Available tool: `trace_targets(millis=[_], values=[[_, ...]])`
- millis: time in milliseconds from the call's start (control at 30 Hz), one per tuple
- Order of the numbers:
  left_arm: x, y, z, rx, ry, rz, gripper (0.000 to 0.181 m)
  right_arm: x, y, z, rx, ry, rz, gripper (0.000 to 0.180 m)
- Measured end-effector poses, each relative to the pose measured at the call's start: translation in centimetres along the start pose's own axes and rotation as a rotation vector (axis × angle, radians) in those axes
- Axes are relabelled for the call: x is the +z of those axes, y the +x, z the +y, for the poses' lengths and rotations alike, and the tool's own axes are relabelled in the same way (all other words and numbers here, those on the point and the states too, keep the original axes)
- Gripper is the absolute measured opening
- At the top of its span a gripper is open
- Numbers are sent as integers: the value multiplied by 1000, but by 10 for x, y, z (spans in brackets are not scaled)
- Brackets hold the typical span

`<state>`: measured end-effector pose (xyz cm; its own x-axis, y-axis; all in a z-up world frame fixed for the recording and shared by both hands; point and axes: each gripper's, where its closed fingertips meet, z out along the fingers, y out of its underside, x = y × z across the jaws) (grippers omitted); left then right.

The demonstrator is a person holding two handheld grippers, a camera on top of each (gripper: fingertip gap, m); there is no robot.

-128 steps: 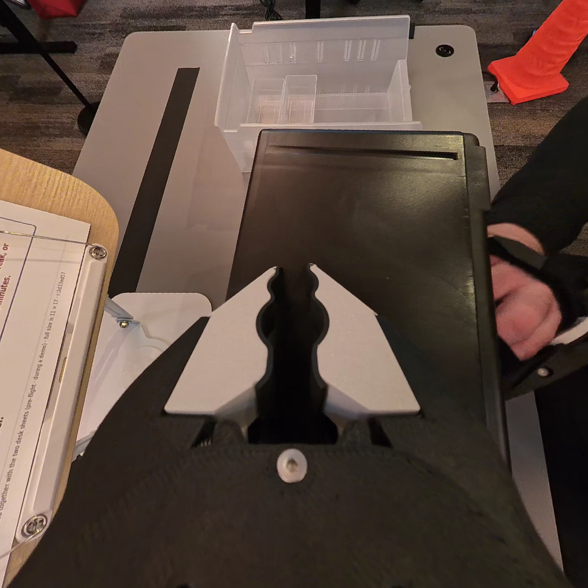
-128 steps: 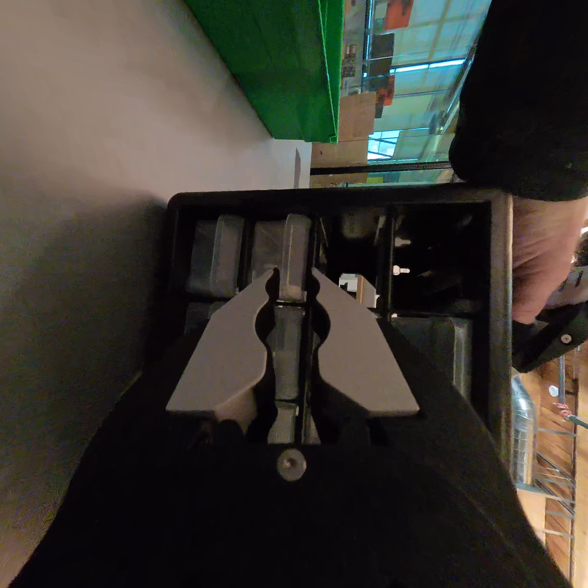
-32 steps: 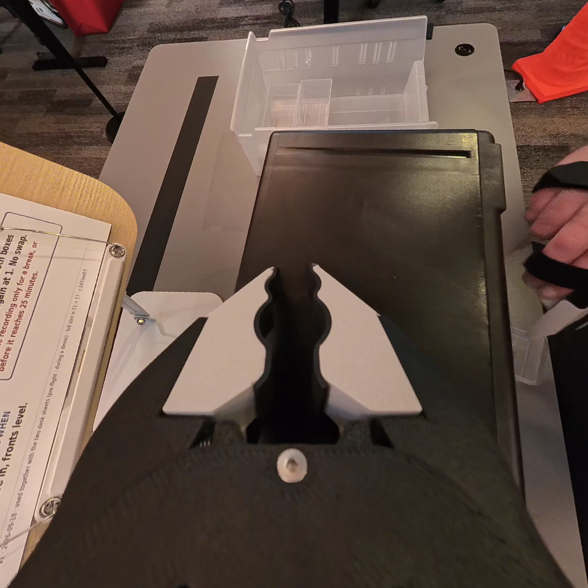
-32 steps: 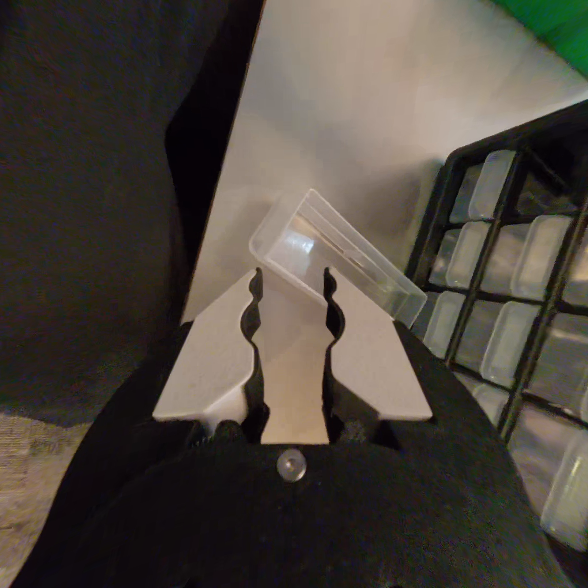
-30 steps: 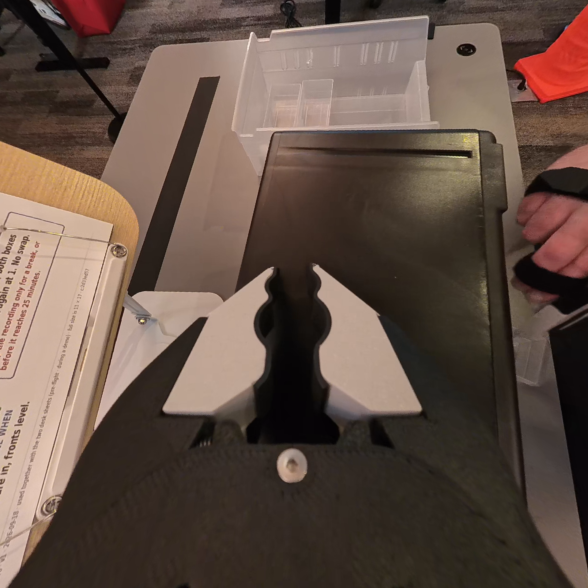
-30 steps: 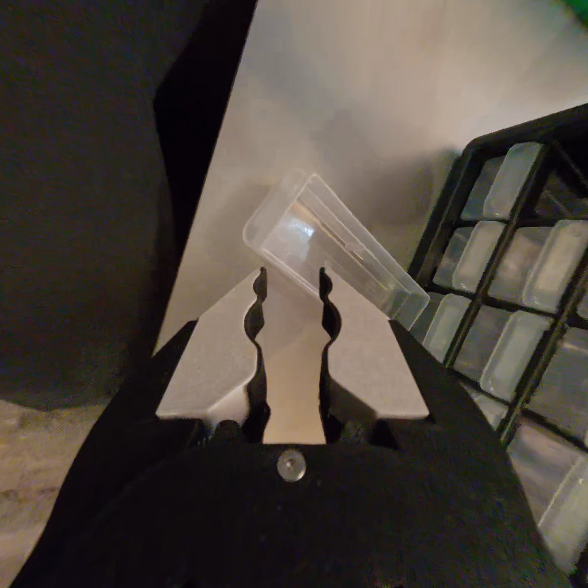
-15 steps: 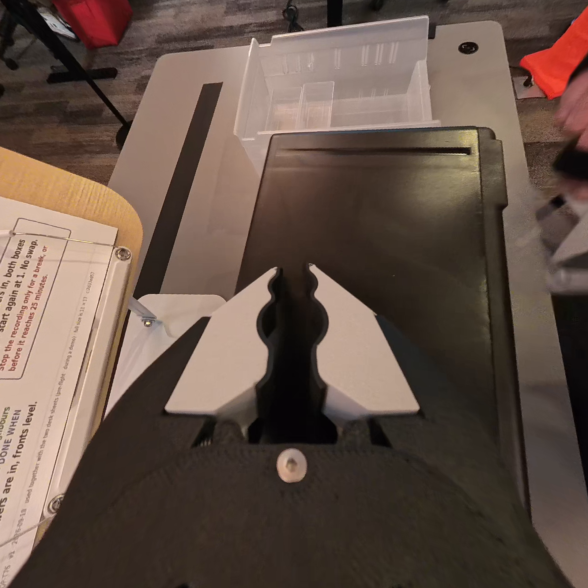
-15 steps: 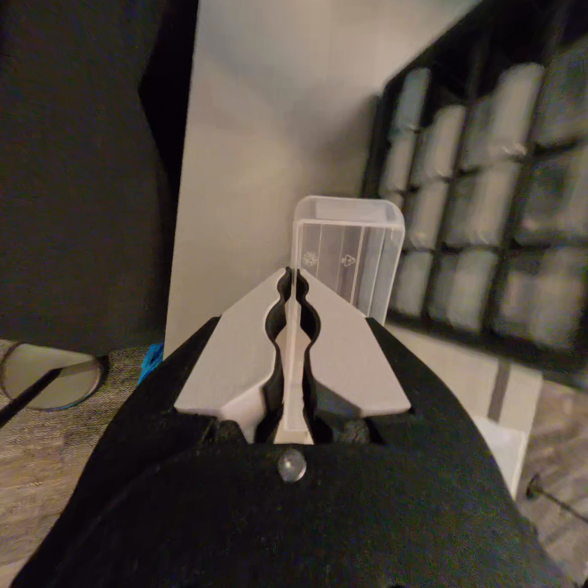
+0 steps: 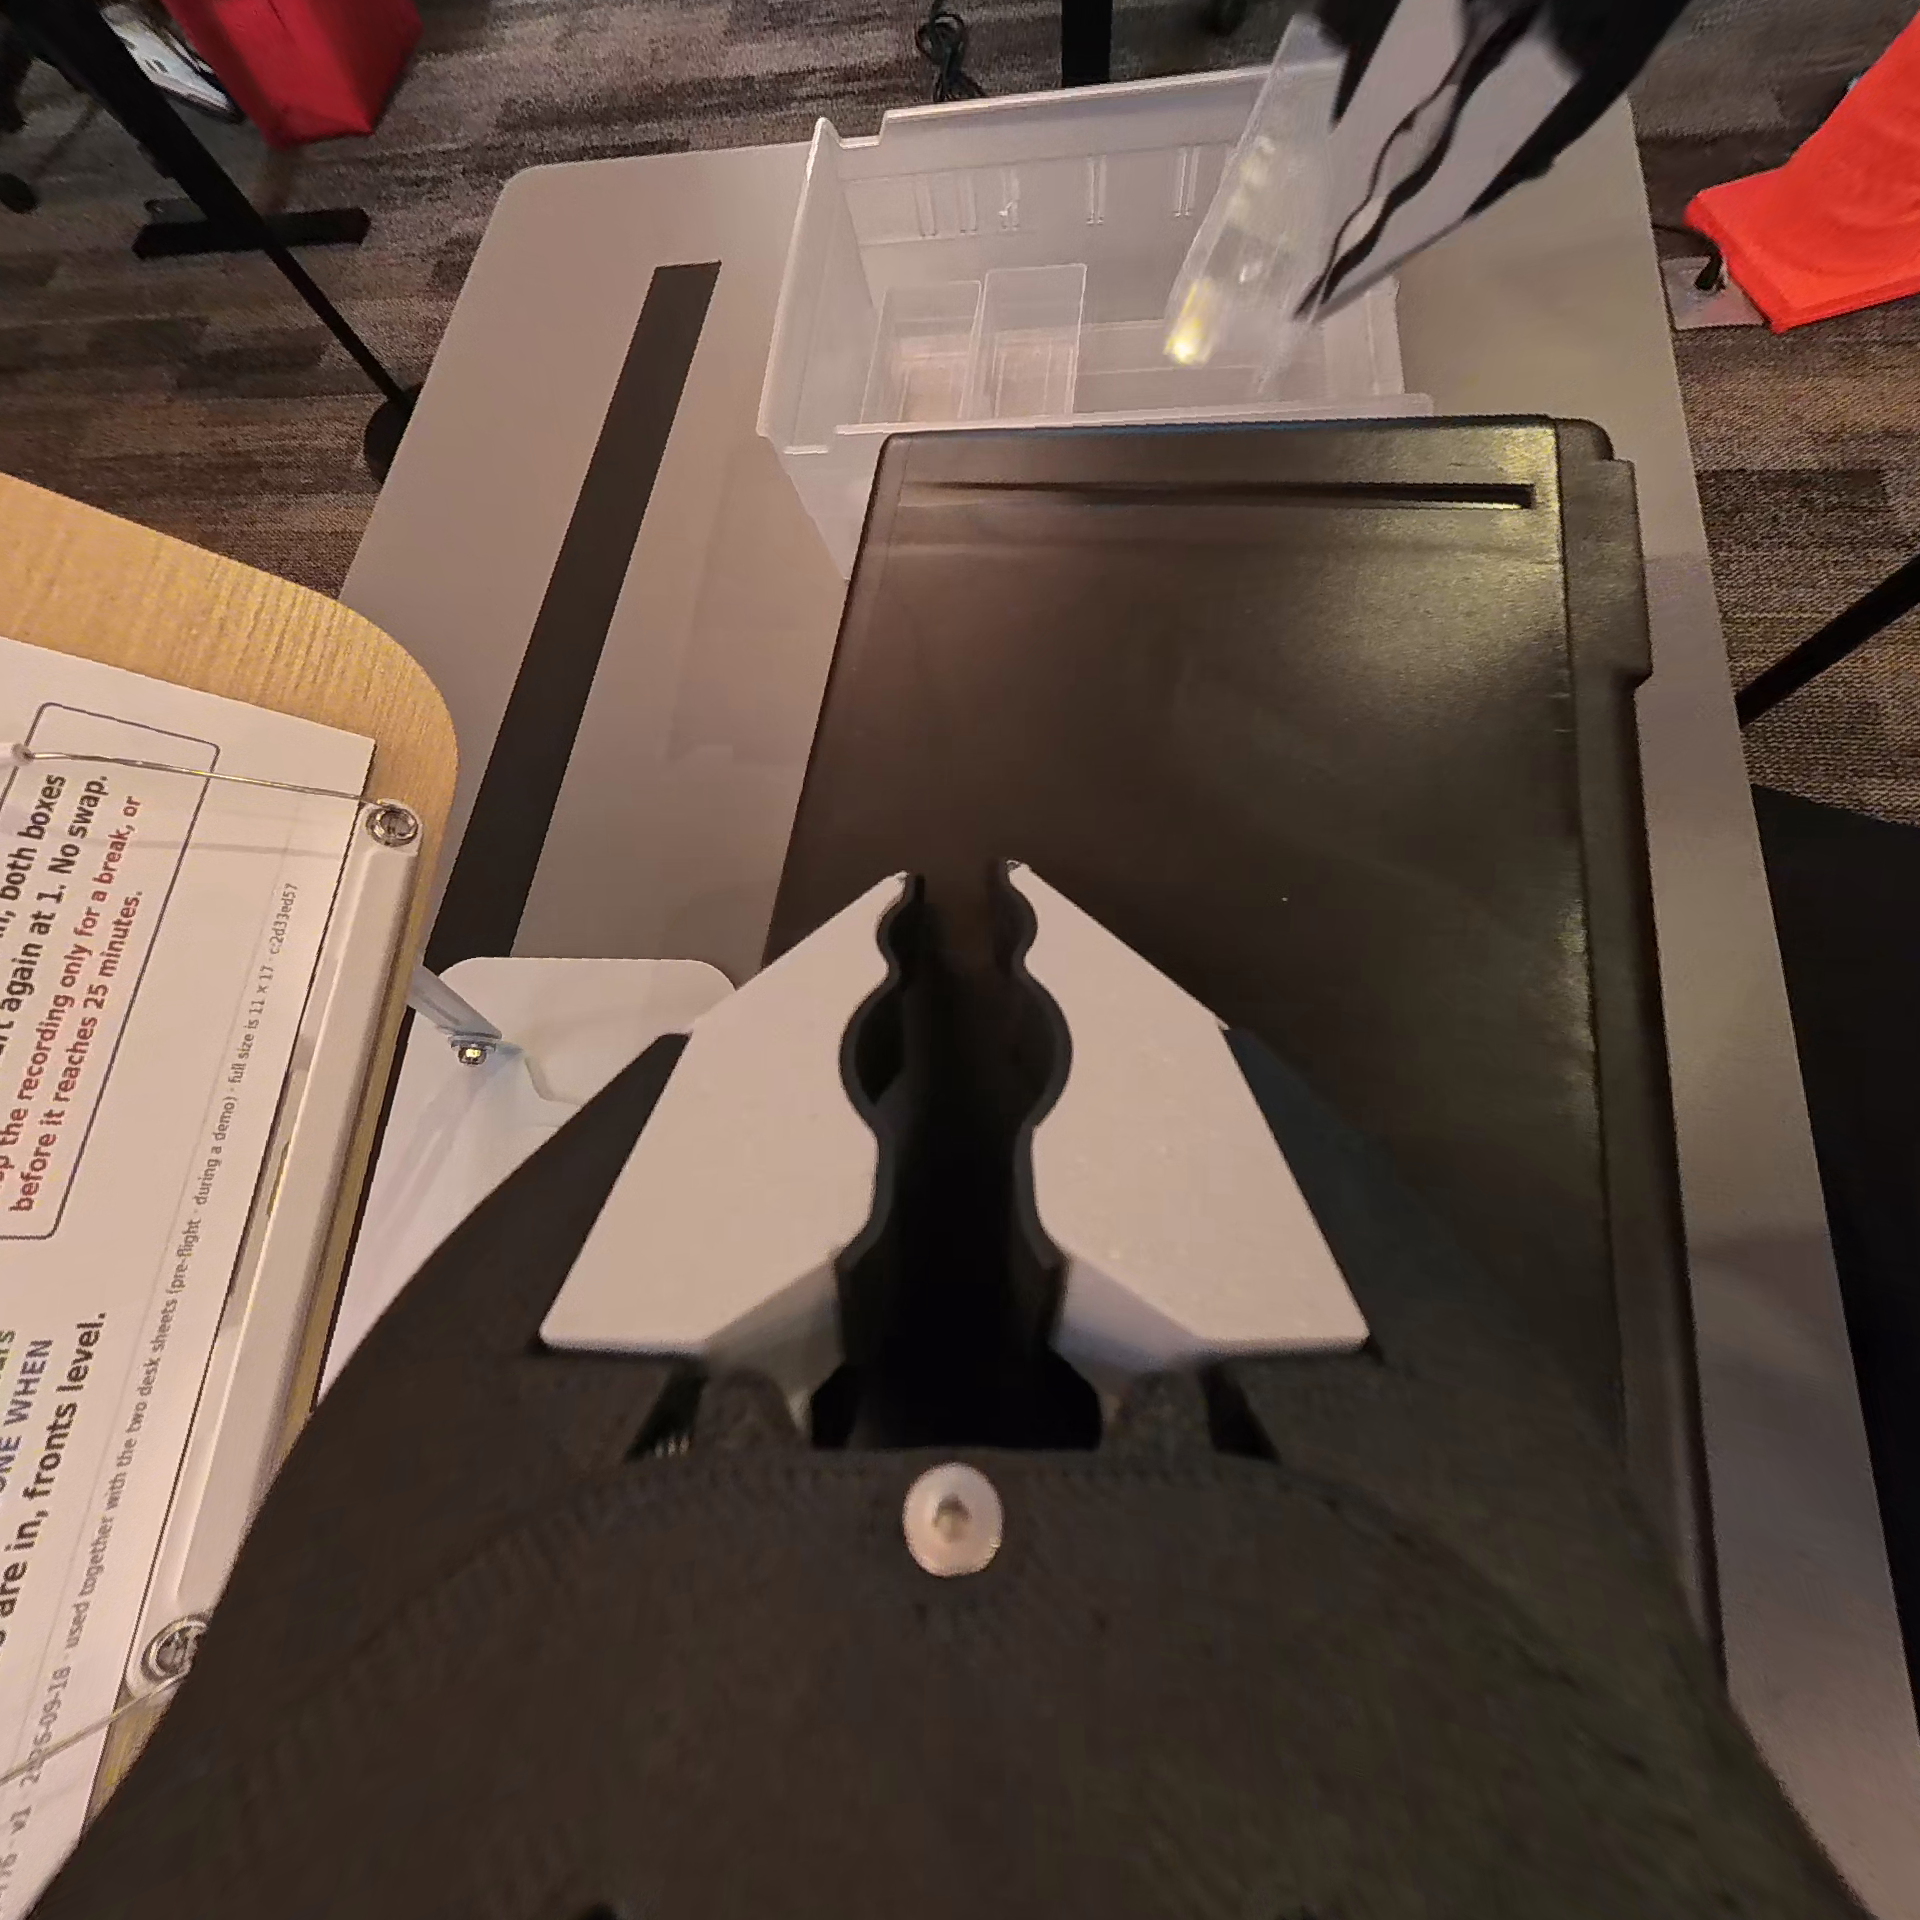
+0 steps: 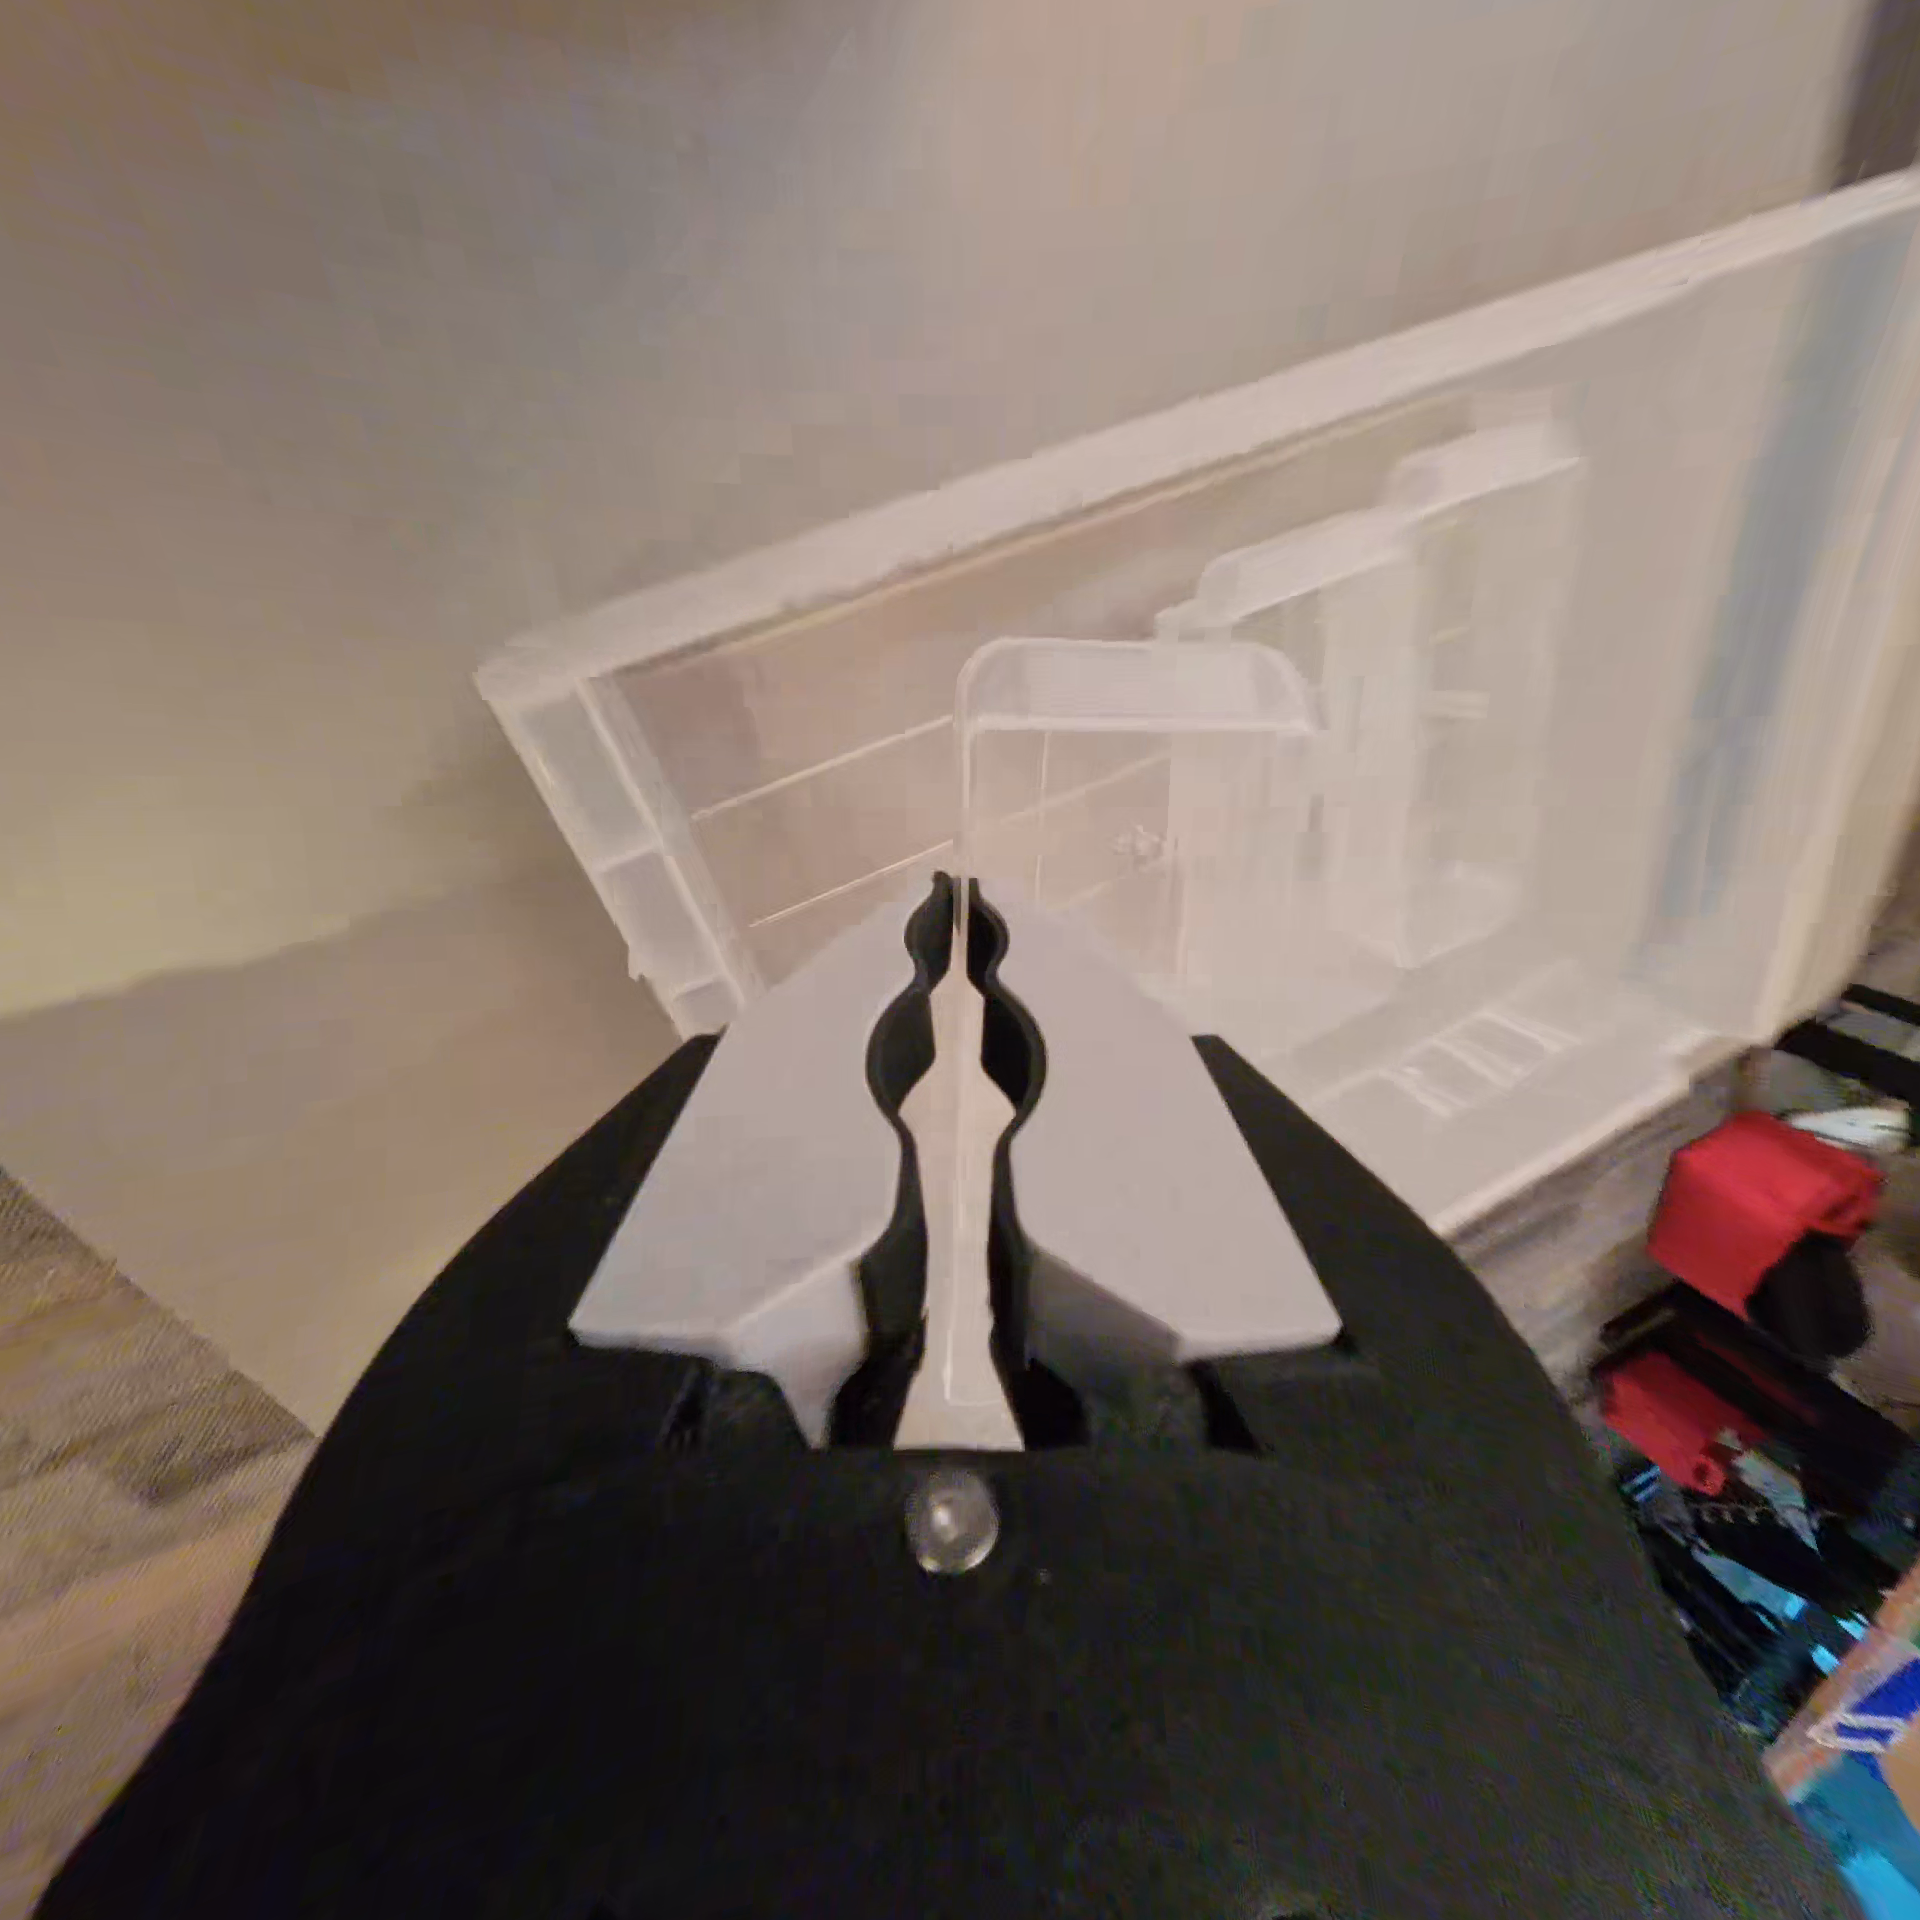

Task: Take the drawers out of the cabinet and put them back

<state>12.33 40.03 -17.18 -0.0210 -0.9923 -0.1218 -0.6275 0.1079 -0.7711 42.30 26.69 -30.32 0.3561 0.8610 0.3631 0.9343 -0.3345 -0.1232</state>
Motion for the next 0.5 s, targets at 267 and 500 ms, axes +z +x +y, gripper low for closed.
trace_targets(millis=[267, 500], values=[[0, 1, 0, -1, -1, 7, 11, 83, 16, 25, -100, -134, -27, 12], [0, 1, 0, 4, 0, 5, 10, 49, 32, 17, -46, -131, 99, 26]])
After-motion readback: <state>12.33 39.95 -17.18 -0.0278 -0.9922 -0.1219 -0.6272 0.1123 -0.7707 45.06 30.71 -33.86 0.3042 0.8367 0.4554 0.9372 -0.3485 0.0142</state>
